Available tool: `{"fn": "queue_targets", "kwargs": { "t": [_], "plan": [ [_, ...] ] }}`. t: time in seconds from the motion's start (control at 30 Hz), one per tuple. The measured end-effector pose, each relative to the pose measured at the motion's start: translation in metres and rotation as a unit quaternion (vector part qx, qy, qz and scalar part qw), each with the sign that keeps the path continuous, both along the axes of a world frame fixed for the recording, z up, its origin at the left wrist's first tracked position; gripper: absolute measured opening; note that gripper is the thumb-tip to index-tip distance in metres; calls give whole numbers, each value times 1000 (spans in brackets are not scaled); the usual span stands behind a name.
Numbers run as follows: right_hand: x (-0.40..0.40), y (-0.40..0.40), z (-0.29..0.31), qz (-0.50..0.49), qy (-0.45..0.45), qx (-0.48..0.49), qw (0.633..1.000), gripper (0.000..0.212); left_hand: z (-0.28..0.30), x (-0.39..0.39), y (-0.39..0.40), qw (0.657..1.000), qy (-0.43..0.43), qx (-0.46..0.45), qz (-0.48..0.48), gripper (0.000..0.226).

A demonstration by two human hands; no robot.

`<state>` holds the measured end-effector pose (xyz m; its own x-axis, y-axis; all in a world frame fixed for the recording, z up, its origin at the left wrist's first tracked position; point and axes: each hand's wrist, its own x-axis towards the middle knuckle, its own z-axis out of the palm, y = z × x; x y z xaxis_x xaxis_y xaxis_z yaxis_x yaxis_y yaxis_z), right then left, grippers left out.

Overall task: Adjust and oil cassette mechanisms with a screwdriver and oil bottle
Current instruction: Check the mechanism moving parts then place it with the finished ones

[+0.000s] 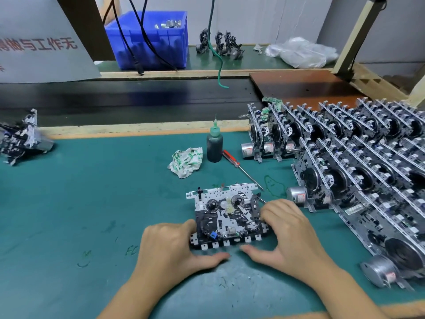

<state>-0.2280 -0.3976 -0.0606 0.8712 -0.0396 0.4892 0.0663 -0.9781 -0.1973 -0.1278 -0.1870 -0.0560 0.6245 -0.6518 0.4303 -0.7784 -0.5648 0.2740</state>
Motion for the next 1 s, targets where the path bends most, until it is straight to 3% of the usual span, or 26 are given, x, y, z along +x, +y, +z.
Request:
{"fn": "queue_targets", "kwargs": {
  "t": [0.33,0.6,0.87,1.0],
  "plan": [
    [-3,0,4,40,30,23,998,53,1,-2,-3,998,-1,-24,62,61],
    [-1,2,0,16,2,-1,1000,46,4,7,9,998,28,-8,-58,56],
    [-1,-6,2,59,23,35,997,46,1,6,8,1000,-2,-7,-26,54],
    [2,-2,-1,39,-6,11,999,44,5,2,5,1000,9,2,-2,67]
  ]
}}
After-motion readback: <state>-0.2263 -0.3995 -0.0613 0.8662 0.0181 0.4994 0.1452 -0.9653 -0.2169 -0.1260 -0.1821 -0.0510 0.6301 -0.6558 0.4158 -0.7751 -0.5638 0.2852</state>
